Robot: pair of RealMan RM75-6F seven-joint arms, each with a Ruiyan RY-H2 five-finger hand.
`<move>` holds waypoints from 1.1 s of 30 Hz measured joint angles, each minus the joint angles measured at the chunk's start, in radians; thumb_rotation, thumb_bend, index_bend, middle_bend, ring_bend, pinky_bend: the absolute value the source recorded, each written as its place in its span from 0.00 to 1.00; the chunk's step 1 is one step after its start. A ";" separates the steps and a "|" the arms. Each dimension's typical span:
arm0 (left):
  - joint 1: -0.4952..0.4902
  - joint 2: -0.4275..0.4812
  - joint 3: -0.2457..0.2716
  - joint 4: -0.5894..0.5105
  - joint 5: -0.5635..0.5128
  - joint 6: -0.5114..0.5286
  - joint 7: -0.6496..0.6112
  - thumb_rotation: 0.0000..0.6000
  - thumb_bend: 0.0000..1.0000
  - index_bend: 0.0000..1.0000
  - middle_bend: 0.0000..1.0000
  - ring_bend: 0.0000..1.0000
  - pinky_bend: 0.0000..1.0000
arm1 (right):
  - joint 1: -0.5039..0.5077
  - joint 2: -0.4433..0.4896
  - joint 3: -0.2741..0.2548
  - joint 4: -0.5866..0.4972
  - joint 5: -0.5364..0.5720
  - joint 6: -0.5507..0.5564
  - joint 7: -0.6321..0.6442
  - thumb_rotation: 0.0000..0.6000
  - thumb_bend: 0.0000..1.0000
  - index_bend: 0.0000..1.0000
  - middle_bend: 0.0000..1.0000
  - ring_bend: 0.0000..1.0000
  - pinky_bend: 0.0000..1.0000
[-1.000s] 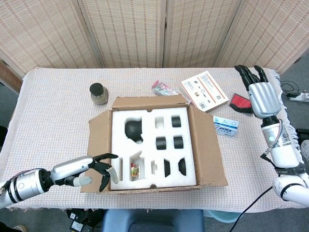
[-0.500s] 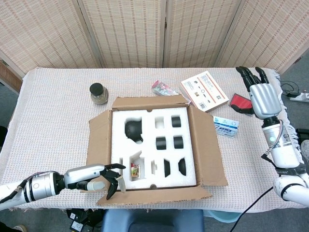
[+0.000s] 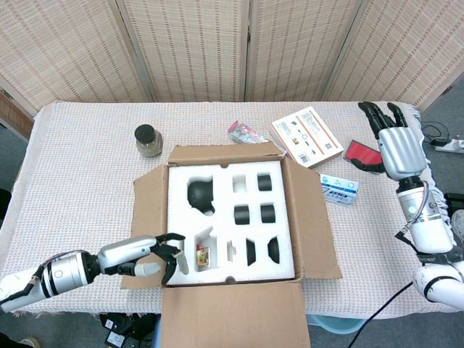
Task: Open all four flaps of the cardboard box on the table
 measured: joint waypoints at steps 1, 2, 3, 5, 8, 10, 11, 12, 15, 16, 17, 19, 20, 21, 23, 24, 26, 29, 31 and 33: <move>0.008 -0.002 -0.005 0.001 -0.021 -0.003 0.035 0.00 0.19 0.36 0.56 0.44 0.00 | -0.003 0.000 -0.003 0.000 -0.003 0.002 -0.002 1.00 0.20 0.00 0.12 0.23 0.01; 0.019 -0.005 -0.013 0.003 -0.051 -0.008 0.087 0.00 0.19 0.35 0.54 0.42 0.00 | -0.005 0.000 -0.006 0.001 -0.005 0.004 -0.003 1.00 0.20 0.00 0.12 0.23 0.01; 0.029 -0.008 -0.020 0.005 -0.077 -0.011 0.131 0.00 0.19 0.35 0.53 0.41 0.00 | -0.008 0.000 -0.009 0.001 -0.008 0.005 -0.005 1.00 0.20 0.00 0.12 0.23 0.01; 0.056 -0.018 -0.037 0.010 -0.145 -0.016 0.245 0.00 0.19 0.33 0.49 0.37 0.00 | -0.015 0.001 -0.014 0.001 -0.012 0.010 -0.006 1.00 0.20 0.00 0.12 0.23 0.01; 0.102 -0.043 -0.066 0.022 -0.259 -0.015 0.433 0.00 0.19 0.31 0.44 0.33 0.00 | -0.029 0.008 -0.024 0.000 -0.018 0.015 -0.001 1.00 0.20 0.00 0.12 0.22 0.01; 0.133 -0.064 -0.085 0.032 -0.339 -0.008 0.552 0.03 0.19 0.30 0.42 0.30 0.00 | -0.040 0.013 -0.032 -0.001 -0.023 0.018 0.003 1.00 0.20 0.00 0.11 0.21 0.01; 0.155 -0.080 -0.098 0.039 -0.398 -0.002 0.630 0.06 0.20 0.29 0.41 0.29 0.00 | -0.048 0.017 -0.039 -0.002 -0.028 0.020 0.006 1.00 0.20 0.00 0.11 0.21 0.01; 0.172 -0.093 -0.108 0.046 -0.445 0.003 0.687 0.09 0.20 0.29 0.40 0.29 0.00 | -0.054 0.021 -0.045 -0.003 -0.031 0.022 0.009 1.00 0.20 0.00 0.11 0.21 0.01; 0.229 -0.139 -0.141 0.073 -0.600 0.022 0.850 0.14 0.22 0.28 0.39 0.29 0.00 | -0.078 0.032 -0.066 -0.008 -0.046 0.027 0.023 1.00 0.20 0.00 0.10 0.20 0.01; 0.247 -0.153 -0.151 0.084 -0.642 0.029 0.890 0.14 0.22 0.28 0.39 0.29 0.00 | -0.086 0.035 -0.071 -0.009 -0.050 0.029 0.028 1.00 0.20 0.00 0.10 0.20 0.01; 0.271 -0.173 -0.164 0.099 -0.693 0.039 0.939 0.15 0.22 0.28 0.38 0.29 0.00 | -0.097 0.038 -0.079 -0.011 -0.057 0.035 0.034 1.00 0.20 0.00 0.10 0.19 0.01; 0.306 -0.202 -0.182 0.122 -0.753 0.057 1.000 0.18 0.23 0.27 0.38 0.29 0.00 | -0.115 0.043 -0.091 -0.013 -0.066 0.045 0.043 1.00 0.20 0.00 0.10 0.19 0.01; 0.328 -0.219 -0.192 0.135 -0.782 0.071 1.034 0.22 0.24 0.27 0.38 0.29 0.00 | -0.127 0.046 -0.099 -0.015 -0.073 0.054 0.049 1.00 0.20 0.00 0.10 0.19 0.01; 0.344 -0.230 -0.199 0.143 -0.800 0.082 1.056 0.27 0.24 0.27 0.38 0.29 0.00 | -0.140 0.048 -0.108 -0.016 -0.080 0.065 0.054 1.00 0.20 0.00 0.10 0.19 0.01; 0.376 -0.247 -0.210 0.155 -0.829 0.110 1.100 0.36 0.25 0.27 0.38 0.29 0.00 | -0.156 0.049 -0.117 -0.017 -0.088 0.081 0.058 1.00 0.20 0.00 0.10 0.19 0.01; 0.389 -0.253 -0.214 0.158 -0.838 0.124 1.116 0.40 0.25 0.27 0.38 0.29 0.00 | -0.170 0.049 -0.124 -0.017 -0.093 0.096 0.060 1.00 0.20 0.00 0.10 0.19 0.01; 0.417 -0.267 -0.221 0.161 -0.855 0.162 1.153 0.47 0.26 0.27 0.38 0.29 0.00 | -0.198 0.046 -0.136 -0.018 -0.102 0.129 0.065 1.00 0.20 0.00 0.10 0.19 0.01; 0.460 -0.289 -0.225 0.162 -0.868 0.220 1.209 0.54 0.28 0.27 0.38 0.29 0.00 | -0.245 0.035 -0.154 -0.015 -0.109 0.178 0.071 1.00 0.20 0.00 0.10 0.20 0.01; 0.485 -0.303 -0.224 0.161 -0.869 0.253 1.244 0.57 0.28 0.27 0.38 0.29 0.00 | -0.274 0.025 -0.167 -0.011 -0.113 0.206 0.072 1.00 0.20 0.00 0.10 0.20 0.02; 0.515 -0.320 -0.220 0.158 -0.863 0.288 1.282 0.58 0.28 0.27 0.38 0.29 0.00 | -0.304 0.012 -0.182 -0.007 -0.117 0.230 0.075 1.00 0.20 0.00 0.10 0.21 0.03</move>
